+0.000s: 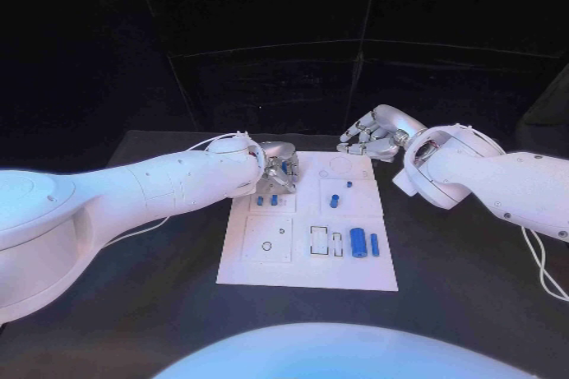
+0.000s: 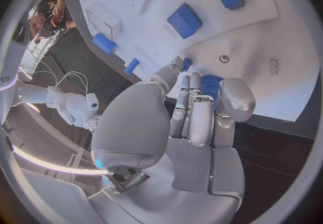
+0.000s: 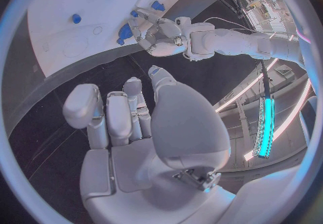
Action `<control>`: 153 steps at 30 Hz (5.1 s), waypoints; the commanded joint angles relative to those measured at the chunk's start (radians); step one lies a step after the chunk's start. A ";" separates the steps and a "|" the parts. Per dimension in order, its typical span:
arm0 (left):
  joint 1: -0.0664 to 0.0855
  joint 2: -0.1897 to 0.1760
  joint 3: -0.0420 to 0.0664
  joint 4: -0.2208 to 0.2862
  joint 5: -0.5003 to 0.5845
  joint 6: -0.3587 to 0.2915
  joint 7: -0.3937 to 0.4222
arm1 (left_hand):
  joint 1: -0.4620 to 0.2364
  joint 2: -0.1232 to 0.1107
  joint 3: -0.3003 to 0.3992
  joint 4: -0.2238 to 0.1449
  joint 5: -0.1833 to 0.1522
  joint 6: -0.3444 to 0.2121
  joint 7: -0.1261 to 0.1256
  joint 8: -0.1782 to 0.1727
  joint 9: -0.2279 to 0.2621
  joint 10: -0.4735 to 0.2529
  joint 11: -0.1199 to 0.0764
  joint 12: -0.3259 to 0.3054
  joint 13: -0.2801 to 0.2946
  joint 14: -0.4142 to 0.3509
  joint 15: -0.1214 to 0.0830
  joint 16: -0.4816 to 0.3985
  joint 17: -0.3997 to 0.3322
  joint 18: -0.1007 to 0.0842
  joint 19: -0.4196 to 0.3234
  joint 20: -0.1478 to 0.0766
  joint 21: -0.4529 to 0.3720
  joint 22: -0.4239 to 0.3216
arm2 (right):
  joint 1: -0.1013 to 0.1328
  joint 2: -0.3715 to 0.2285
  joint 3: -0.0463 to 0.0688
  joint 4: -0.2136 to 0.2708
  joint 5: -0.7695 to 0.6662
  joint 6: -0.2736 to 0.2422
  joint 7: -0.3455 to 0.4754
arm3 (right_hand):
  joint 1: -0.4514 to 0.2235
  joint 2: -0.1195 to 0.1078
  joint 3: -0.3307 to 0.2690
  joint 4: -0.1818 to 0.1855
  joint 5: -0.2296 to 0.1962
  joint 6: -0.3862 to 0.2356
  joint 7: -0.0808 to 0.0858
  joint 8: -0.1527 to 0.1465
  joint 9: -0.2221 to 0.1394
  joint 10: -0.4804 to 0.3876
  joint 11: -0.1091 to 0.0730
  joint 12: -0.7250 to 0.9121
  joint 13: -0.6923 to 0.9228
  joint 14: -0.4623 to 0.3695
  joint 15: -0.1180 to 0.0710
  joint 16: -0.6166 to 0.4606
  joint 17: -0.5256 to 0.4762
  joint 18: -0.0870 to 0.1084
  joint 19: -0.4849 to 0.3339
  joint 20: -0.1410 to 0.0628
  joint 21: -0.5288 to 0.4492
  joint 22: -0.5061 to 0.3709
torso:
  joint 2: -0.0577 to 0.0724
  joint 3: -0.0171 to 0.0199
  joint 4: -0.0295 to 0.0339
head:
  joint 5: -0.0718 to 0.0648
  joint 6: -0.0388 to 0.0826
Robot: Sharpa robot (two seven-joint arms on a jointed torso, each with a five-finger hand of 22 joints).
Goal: Assemble the parts on the task board
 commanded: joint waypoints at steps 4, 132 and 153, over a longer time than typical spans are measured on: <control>-0.001 0.009 0.000 -0.011 -0.011 0.029 -0.008 | 0.001 0.020 0.013 -0.006 -0.004 0.016 0.003 -0.012 -0.004 0.015 -0.002 -0.013 -0.010 0.014 -0.002 0.001 -0.002 -0.008 0.002 -0.003 0.006 0.002 | 0.002 0.003 0.001 0.000 -0.002 0.004 0.009 | 0.001 0.005 -0.002 0.006 0.004 -0.002 -0.002 0.005 0.001 -0.004 -0.001 0.002 -0.001 0.027 -0.007 -0.004 0.001 0.017 0.003 -0.004 -0.003 0.001 | 0.000 0.0010 0.0000 | 0.000 -0.002; -0.013 -0.147 0.056 0.097 0.050 0.062 -0.068 | -0.007 0.036 0.155 -0.068 -0.005 0.110 0.010 -0.122 -0.008 0.164 -0.005 -0.167 -0.091 0.023 -0.007 0.011 -0.015 -0.011 0.004 -0.007 0.022 0.021 | 0.002 -0.001 0.001 0.001 -0.001 0.006 0.012 | 0.003 0.008 -0.003 0.008 0.004 -0.002 -0.002 0.007 0.001 -0.003 -0.001 0.003 -0.002 0.028 -0.007 -0.003 0.003 0.017 0.004 -0.004 -0.003 0.001 | -0.001 0.0005 0.0007 | 0.003 -0.003; -0.015 -0.145 0.055 0.095 0.050 0.082 -0.078 | -0.037 -0.005 0.128 -0.073 -0.005 0.072 0.018 -0.165 -0.011 0.140 0.007 -0.203 -0.093 0.019 0.003 0.005 -0.033 -0.008 -0.005 -0.001 0.000 0.006 | 0.002 -0.002 0.001 0.001 -0.001 0.006 0.011 | 0.005 0.009 -0.005 0.009 0.005 -0.002 -0.002 0.008 0.001 -0.004 -0.001 0.003 -0.003 0.028 -0.008 -0.004 0.002 0.017 0.004 -0.004 -0.004 0.000 | -0.001 0.0010 0.0008 | 0.002 -0.003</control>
